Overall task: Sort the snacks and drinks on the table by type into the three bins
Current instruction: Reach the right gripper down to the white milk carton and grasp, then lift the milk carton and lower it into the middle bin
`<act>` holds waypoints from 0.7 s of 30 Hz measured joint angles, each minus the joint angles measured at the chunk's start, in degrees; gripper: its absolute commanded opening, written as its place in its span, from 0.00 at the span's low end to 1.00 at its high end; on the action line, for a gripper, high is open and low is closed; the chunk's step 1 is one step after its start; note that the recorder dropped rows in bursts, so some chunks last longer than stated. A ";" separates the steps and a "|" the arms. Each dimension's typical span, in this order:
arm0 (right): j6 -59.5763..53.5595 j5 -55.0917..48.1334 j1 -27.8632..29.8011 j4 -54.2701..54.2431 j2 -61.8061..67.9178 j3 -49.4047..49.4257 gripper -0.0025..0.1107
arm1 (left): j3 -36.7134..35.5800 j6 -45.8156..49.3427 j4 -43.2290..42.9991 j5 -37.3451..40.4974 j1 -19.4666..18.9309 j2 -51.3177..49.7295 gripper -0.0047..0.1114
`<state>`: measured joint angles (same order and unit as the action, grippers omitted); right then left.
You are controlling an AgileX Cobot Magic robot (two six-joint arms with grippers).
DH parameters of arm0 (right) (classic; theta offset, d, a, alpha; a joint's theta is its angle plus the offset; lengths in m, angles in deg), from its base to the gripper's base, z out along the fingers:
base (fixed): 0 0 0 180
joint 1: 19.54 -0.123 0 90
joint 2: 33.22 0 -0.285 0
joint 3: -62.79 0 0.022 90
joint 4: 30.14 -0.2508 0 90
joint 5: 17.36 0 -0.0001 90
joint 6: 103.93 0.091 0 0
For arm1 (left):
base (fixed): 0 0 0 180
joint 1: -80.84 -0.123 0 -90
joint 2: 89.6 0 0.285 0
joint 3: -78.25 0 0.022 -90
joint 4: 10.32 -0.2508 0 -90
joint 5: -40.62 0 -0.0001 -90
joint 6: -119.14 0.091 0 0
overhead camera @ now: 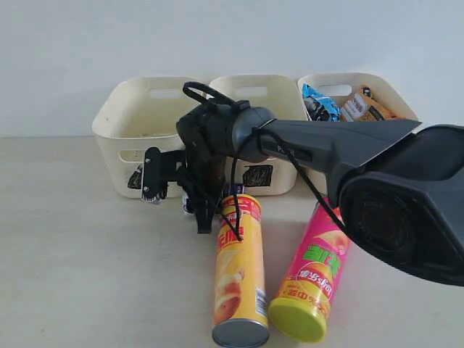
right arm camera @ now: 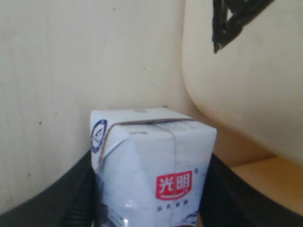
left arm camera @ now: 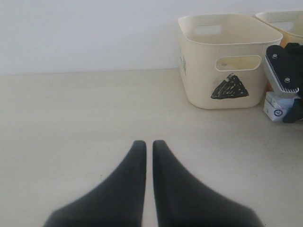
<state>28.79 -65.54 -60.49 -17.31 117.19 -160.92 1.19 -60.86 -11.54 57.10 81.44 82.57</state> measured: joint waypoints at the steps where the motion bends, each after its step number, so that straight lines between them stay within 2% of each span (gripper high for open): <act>1: 0.00 -0.15 0.00 0.00 0.00 0.00 0.02 | 0.00 0.00 0.00 0.00 0.00 0.00 0.08; 8: 0.00 -3.72 -0.58 -1.40 -1.03 0.10 0.02 | 0.00 0.00 0.00 0.00 0.00 0.00 0.08; 16: 0.13 -5.57 -3.79 -1.90 -5.56 0.39 0.02 | 0.00 0.00 0.00 0.00 0.00 0.00 0.08; 21: 4.23 -9.06 -5.52 -4.33 -10.39 0.39 0.02 | 0.00 0.00 0.00 0.00 0.00 0.00 0.08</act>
<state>33.02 -74.60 -66.02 -21.64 106.80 -160.53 1.19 -60.86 -11.54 57.10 81.44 82.57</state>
